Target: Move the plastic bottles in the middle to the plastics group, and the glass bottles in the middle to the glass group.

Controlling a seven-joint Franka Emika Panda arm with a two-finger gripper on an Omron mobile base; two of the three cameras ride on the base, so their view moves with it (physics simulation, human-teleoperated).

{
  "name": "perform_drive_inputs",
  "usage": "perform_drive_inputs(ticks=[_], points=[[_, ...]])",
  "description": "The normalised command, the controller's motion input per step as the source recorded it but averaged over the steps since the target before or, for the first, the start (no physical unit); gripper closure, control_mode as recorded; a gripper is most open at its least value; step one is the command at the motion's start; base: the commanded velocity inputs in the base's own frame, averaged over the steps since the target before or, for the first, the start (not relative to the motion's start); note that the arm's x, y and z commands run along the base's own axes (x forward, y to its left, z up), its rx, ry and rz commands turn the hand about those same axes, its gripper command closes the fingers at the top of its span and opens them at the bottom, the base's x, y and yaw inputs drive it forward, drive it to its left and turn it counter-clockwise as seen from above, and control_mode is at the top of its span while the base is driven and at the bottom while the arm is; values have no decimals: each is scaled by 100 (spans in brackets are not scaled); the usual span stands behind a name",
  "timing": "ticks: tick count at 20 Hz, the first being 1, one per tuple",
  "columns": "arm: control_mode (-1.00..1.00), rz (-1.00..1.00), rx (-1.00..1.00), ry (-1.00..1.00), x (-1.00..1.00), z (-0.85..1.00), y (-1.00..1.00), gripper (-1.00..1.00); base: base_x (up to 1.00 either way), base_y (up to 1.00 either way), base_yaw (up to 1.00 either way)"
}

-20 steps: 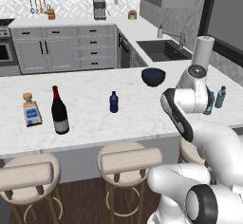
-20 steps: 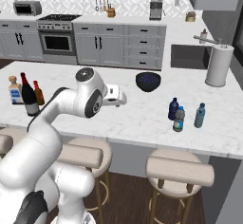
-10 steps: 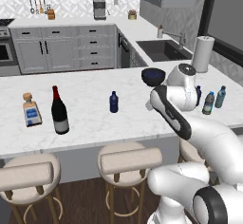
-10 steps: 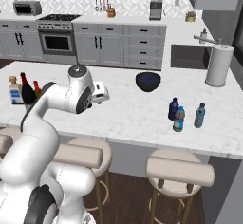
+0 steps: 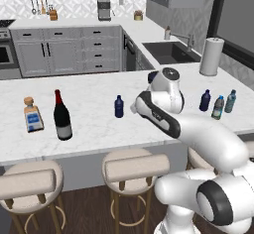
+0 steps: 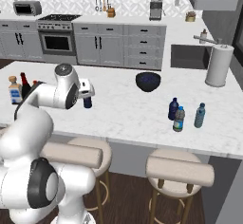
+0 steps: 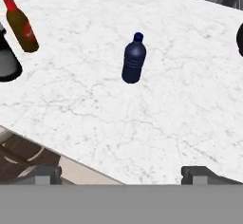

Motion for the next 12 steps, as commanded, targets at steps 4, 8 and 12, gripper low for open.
perform_drive_inputs(ticks=[4, 8, 12], points=[[-100, -13, 0, 12, 52, 1, 19, -100, 0, 0, 0], [-100, -6, 0, 18, 42, -2, 1, -100, 0, 0, 0], [-100, 0, 3, 6, 27, -12, 0, -100, 0, 0, 0]])
